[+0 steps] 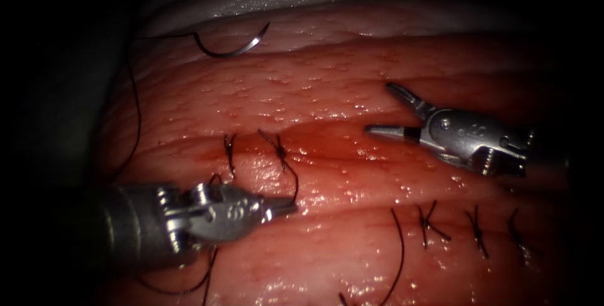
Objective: Wound Closure
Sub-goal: Grab the short suture tail into the left hand, then with the right hand, cut the suture.
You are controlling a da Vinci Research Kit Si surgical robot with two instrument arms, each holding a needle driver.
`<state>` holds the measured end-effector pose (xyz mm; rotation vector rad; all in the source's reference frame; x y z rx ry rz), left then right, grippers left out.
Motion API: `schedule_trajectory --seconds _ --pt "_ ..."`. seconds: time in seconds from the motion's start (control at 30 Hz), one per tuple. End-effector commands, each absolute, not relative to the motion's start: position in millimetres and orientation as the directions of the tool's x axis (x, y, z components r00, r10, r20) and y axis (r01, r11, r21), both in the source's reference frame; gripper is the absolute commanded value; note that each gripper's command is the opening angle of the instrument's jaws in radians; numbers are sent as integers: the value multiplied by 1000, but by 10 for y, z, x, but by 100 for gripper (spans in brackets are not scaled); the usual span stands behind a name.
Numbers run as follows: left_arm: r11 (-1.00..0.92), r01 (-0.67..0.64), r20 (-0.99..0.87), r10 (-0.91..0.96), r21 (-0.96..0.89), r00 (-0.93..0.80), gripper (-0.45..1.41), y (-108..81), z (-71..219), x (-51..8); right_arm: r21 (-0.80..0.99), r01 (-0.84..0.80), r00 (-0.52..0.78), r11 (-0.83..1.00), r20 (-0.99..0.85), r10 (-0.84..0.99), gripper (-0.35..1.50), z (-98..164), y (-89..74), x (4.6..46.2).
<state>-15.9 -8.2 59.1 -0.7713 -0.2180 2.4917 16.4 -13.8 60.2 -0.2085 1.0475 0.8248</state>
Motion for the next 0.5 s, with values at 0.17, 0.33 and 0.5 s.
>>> schedule_trajectory --seconds 0.17,0.33,0.5 --pt "-839 -430 -481 543 -333 -688 -45 -74 591 -152 245 -638 253 730 -829 499 123 602 -150 183" --pt "-836 -434 -469 547 -335 -693 -45 -60 579 -139 203 -527 306 825 -861 407 126 600 -169 214" --pt "-831 -445 -469 556 -334 -687 -45 -51 573 -132 172 -434 311 884 -893 326 128 603 -184 250"
